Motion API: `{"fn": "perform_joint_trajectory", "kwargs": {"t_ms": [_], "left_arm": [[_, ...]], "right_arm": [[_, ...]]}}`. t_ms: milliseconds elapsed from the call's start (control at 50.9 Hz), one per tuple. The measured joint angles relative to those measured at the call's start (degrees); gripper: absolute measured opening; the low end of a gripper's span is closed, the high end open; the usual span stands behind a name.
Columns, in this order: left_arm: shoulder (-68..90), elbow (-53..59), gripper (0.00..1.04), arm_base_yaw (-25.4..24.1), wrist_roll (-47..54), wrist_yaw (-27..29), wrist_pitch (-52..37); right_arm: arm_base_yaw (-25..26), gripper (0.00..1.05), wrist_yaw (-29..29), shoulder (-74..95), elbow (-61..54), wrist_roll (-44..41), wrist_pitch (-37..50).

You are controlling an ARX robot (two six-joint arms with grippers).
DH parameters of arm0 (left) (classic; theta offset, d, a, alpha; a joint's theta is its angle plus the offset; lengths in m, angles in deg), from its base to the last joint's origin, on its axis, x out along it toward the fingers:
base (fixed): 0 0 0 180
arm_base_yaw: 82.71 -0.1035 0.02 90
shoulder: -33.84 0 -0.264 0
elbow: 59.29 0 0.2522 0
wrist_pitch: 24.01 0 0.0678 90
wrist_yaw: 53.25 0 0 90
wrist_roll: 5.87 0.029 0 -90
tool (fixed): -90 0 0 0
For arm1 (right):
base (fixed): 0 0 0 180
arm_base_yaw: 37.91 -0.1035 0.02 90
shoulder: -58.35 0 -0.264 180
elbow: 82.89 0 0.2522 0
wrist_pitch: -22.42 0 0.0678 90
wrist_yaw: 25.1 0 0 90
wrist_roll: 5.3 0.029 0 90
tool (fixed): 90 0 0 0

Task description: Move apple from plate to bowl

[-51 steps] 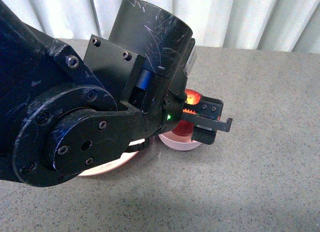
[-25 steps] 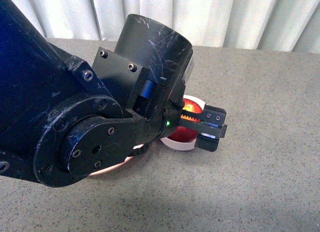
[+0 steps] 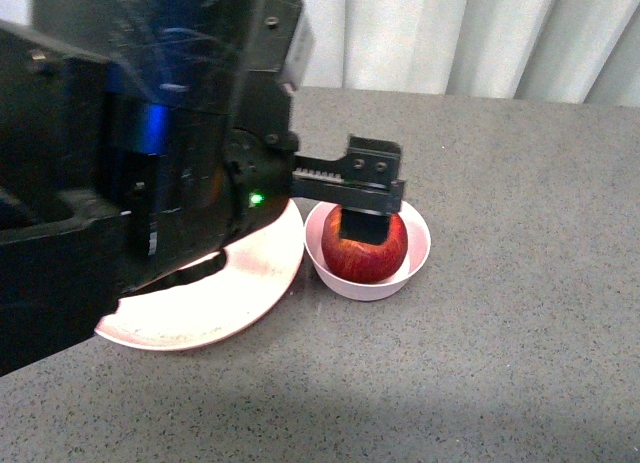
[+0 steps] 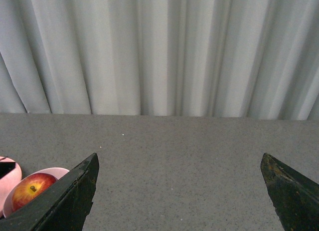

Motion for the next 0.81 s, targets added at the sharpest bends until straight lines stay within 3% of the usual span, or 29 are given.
{"fn": "perform_joint_trajectory", "kwargs": {"t_ms": [373, 707, 766, 806], "left_arm": [[-13.0, 13.6, 0.98, -7.6, 0.1, 0.6, 1.2], [-39.5, 24.6, 0.98, -12.7, -1.4, -2.4, 13.7], [-37.5, 29.4, 0.84, -12.6, 3.6, 6.5, -4.6], [-37.6, 31.9, 0.77, -13.4, 5.7, 7.3, -11.8]], "right_arm": [[0.0, 0.95, 0.0, 0.0, 0.0, 0.0, 0.0], [0.0, 0.95, 0.0, 0.0, 0.0, 0.0, 0.0], [0.0, 0.95, -0.1, 0.0, 0.0, 0.0, 0.0], [0.0, 0.95, 0.0, 0.0, 0.0, 0.0, 0.0]]}}
